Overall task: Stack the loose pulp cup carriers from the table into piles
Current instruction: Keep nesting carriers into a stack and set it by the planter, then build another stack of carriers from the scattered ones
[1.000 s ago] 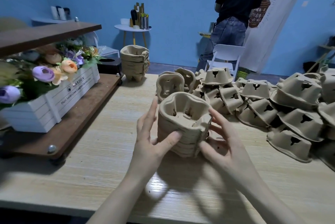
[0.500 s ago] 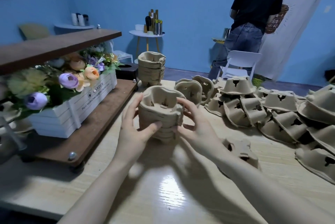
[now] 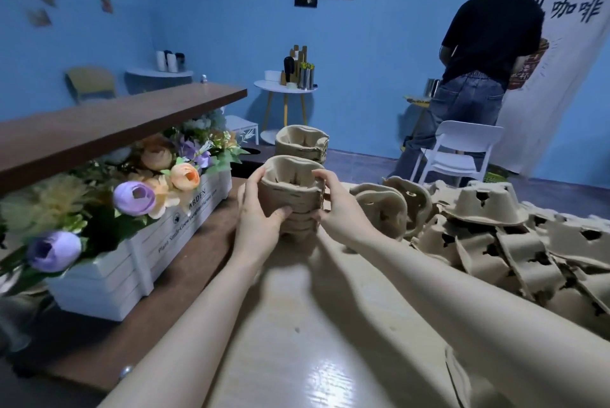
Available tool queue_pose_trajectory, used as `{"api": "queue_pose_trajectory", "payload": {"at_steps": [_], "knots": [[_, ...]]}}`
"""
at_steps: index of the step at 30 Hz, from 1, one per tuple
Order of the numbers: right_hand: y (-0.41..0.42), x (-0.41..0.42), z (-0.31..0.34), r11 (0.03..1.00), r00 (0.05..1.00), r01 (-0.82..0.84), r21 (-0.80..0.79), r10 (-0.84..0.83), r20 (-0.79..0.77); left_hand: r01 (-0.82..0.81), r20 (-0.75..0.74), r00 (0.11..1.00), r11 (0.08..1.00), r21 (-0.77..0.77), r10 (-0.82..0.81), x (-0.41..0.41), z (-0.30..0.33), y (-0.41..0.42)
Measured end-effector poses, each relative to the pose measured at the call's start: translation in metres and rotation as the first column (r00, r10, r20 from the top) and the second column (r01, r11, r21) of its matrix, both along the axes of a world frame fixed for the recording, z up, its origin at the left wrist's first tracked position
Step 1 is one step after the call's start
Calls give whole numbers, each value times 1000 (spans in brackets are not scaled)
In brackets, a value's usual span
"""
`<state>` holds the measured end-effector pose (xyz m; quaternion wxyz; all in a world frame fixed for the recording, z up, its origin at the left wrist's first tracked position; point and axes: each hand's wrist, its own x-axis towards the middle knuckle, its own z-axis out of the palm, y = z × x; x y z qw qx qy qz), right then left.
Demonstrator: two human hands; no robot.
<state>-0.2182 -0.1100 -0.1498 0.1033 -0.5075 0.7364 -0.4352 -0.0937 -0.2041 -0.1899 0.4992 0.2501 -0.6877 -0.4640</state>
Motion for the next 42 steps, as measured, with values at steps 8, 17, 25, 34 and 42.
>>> {"api": "queue_pose_trajectory", "payload": {"at_steps": [8,17,25,34,42], "knots": [[-26,-6,8,999,1000,13,46,-12,-19,-79,61,995,997,15,78,-15,10,-17],[18,1,32,999,995,-46,29,48,-86,-118,213,972,991,57,104,3,21,-4],[196,1,57,985,982,3,171,29,-188,11,265,964,999,-43,1,40,64,94],[330,-12,-1,897,978,210,389,-190,-88,377,501,804,926,-12,-320,26,33,209],[313,-12,-10,911,976,198,362,-149,-159,445,574,722,895,42,-386,-16,25,224]]}}
